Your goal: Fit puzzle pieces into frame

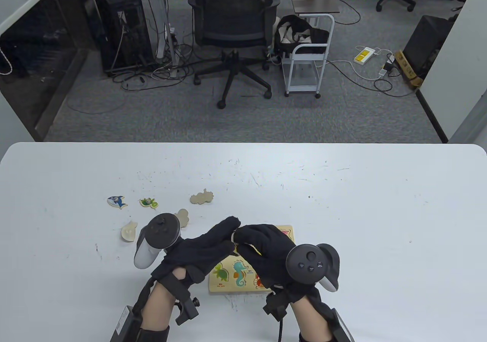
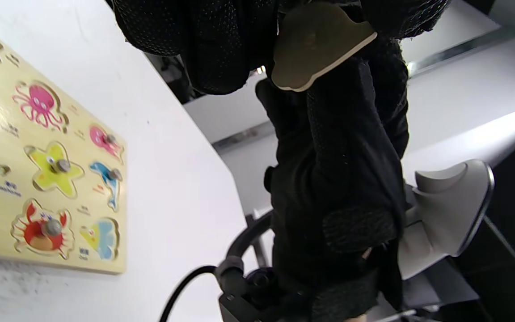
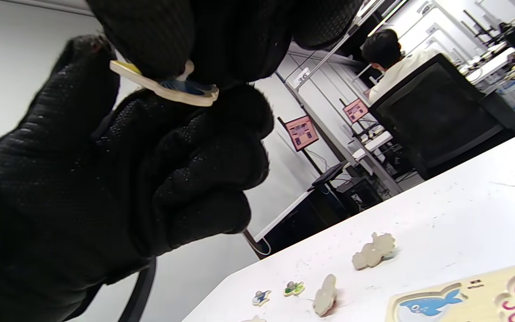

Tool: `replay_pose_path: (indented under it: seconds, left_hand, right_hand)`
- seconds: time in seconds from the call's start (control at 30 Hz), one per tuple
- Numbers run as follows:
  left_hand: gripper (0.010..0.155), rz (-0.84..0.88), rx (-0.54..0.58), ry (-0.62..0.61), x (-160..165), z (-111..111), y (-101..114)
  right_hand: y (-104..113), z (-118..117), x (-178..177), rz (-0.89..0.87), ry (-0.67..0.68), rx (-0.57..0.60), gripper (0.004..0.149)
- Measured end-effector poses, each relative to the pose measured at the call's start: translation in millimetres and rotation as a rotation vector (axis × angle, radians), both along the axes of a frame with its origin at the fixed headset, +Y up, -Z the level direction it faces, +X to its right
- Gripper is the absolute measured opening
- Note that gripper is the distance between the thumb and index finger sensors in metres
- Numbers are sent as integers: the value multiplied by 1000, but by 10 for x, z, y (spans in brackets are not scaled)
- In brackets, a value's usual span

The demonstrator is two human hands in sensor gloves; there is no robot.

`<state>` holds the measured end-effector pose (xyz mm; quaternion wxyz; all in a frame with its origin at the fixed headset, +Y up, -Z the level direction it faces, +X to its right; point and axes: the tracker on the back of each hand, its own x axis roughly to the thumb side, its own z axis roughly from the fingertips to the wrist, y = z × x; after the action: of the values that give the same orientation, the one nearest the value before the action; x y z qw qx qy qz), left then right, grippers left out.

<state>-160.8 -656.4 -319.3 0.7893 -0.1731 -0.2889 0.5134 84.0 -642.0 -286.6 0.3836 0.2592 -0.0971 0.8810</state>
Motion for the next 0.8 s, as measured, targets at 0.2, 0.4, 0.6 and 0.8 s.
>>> replay_pose_path:
  seconds: [0.2, 0.4, 0.6, 0.8]
  left_hand:
    - [76, -197, 189, 206, -107, 43, 131]
    - [69, -501, 427, 453, -144, 124, 248]
    - [73, -791, 561, 606, -129, 158, 280]
    - [76, -815, 547, 635, -187, 132, 274]
  right_hand:
    - [-12, -21, 67, 50, -88, -20, 42]
    - [-18, 8, 117, 290, -278, 27, 42]
    - [-244, -85, 237, 628, -387, -3, 42]
    - [-493, -107, 375, 778, -403, -90, 42]
